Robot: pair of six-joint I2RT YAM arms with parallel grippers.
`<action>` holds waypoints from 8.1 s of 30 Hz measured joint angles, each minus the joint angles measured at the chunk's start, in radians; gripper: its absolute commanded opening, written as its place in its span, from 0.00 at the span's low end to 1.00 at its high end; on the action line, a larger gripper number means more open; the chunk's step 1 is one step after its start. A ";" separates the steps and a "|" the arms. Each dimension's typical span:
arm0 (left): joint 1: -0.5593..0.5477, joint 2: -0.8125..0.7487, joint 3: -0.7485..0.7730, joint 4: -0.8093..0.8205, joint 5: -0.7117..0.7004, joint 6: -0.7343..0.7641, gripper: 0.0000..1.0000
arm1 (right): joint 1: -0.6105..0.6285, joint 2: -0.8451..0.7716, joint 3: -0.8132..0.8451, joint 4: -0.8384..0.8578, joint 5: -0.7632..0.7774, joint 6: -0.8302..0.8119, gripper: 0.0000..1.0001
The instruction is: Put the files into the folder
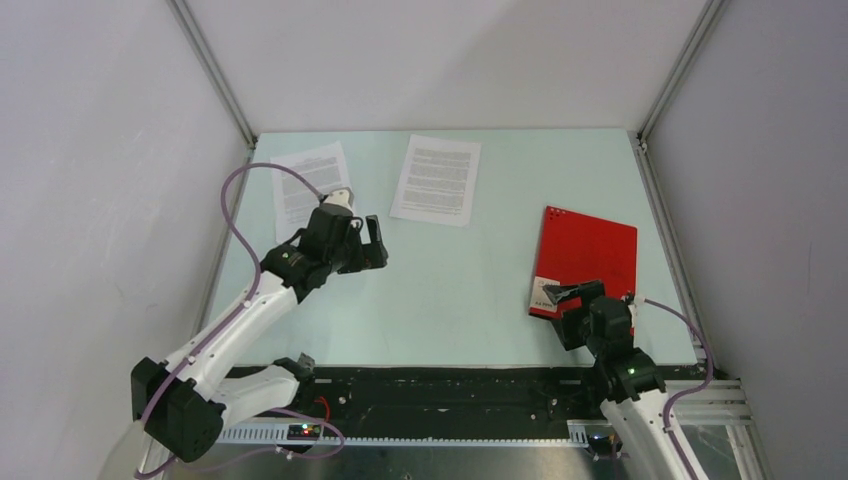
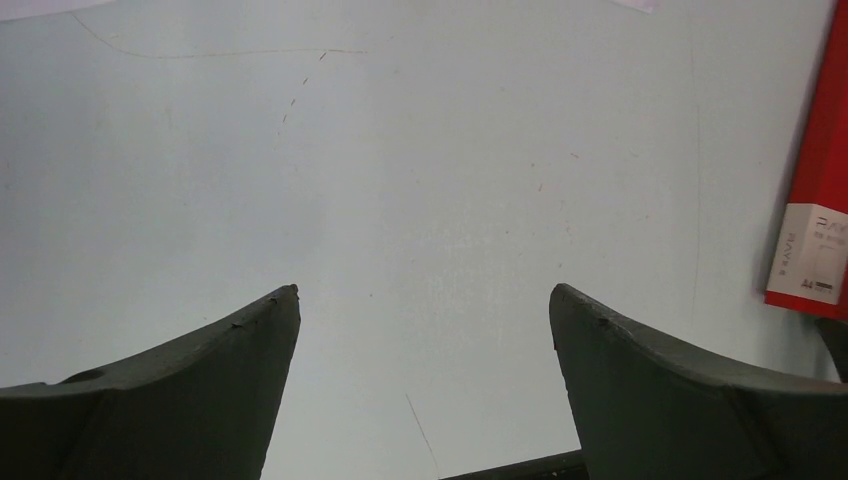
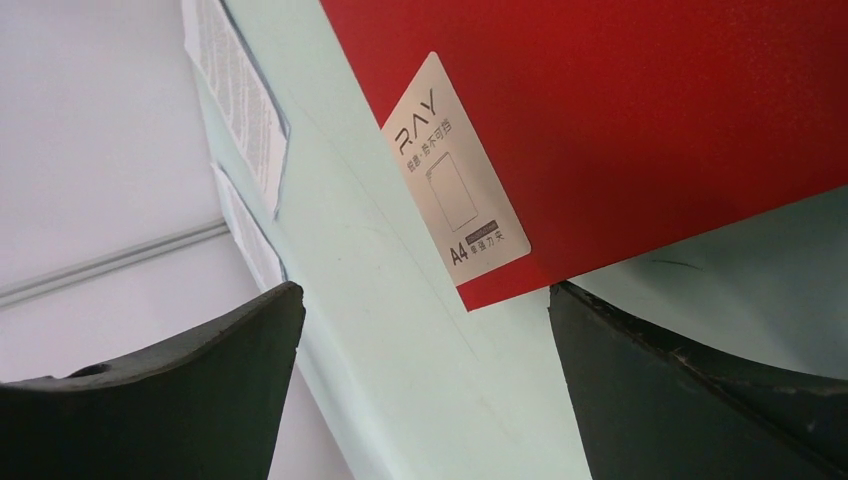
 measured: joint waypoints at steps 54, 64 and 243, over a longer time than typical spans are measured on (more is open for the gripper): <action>0.024 0.019 0.061 -0.007 0.082 0.017 1.00 | -0.066 0.607 -0.107 0.724 0.238 0.074 0.51; 0.025 0.019 0.061 -0.010 0.089 0.017 1.00 | -0.068 0.684 -0.097 0.742 0.303 0.039 0.00; 0.074 0.156 -0.381 0.394 0.266 -0.470 0.98 | 0.842 1.599 0.987 -0.040 0.207 -0.706 0.22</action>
